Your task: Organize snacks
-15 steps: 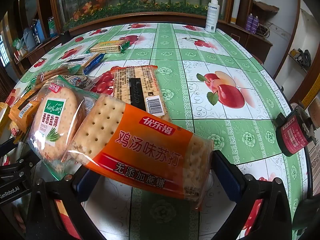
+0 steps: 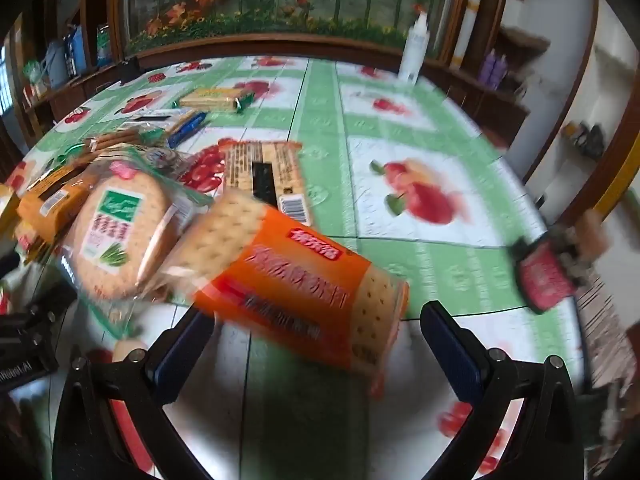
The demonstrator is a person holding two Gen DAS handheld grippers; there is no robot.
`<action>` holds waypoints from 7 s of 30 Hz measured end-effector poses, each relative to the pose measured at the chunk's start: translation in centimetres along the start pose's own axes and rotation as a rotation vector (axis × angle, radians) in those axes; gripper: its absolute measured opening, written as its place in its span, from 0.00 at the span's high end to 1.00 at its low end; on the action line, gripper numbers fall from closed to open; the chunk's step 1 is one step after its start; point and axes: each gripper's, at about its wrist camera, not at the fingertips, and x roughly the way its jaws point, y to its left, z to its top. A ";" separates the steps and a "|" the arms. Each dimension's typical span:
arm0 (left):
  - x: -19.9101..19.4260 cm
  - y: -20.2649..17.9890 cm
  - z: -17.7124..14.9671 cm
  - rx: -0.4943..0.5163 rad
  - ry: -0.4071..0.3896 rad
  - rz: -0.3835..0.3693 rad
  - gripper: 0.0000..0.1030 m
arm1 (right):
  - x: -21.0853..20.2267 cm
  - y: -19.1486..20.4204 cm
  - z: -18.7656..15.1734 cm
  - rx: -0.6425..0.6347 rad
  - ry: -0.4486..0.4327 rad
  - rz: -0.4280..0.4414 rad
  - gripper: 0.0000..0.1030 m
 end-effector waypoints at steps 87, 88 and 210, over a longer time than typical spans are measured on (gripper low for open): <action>-2.3 -3.3 0.4 0.052 -0.046 -0.078 0.00 | -4.4 -2.6 -1.8 0.069 -0.030 0.149 0.00; -2.1 -3.7 0.4 0.060 -0.033 -0.084 0.00 | -4.4 -2.8 -1.9 0.071 -0.029 0.151 0.00; -4.3 22.9 -2.0 -0.145 0.094 0.196 0.12 | -5.1 28.4 6.7 -0.352 0.023 0.673 0.31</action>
